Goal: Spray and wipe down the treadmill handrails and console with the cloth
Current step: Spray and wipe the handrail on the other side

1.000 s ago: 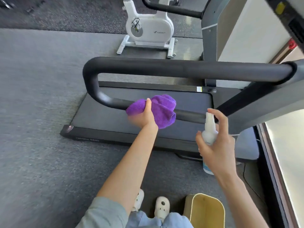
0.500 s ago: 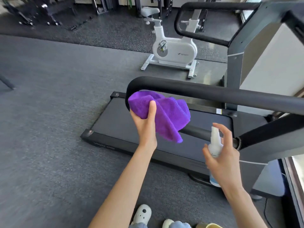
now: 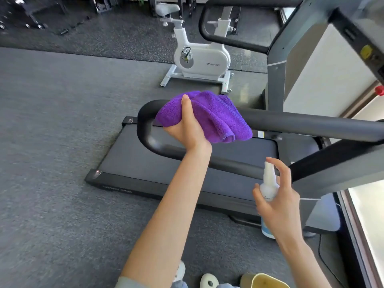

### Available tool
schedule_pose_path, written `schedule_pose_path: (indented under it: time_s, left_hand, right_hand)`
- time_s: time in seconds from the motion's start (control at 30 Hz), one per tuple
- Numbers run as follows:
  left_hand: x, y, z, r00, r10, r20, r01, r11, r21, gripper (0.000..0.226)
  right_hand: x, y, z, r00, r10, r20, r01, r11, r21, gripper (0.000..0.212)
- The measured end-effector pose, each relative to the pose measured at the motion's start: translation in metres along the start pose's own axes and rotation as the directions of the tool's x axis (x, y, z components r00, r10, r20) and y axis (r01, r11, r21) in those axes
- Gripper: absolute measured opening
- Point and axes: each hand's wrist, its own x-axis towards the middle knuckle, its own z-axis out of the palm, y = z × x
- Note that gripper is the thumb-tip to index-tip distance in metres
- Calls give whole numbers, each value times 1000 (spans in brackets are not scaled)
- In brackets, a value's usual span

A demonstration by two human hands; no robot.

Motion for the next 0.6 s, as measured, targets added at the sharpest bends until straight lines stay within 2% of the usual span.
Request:
schedule_pose_path:
  time_s: [0.17,0.27,0.37,0.5,0.6]
  left_hand:
    - [-1,-3,1,999,49,1,-49,999,14,39]
    - [-13,-12,4,999,46,18,-47,998,43,47]
    - [-40,-31,12,999,0,33,-3,997,75,53]
    - [-73,-58,25,995,-48,84,42,996,76,50]
    - [-98,-73,32,981,-141,136,129,987,95,49]
  right_hand:
    - [0,-2,-6,1000,-12,-22,12,1000,3,74]
    - [3,2,-12,999,-5,-35,6,1000,16,71]
    - [3,5,-23,999,0,-53,1,1000,24,70]
    - [0,12,-35,998,19,-64,-18,1000,21,71]
    - [-2,21,-46,994,60,-94,-57,998,32,70]
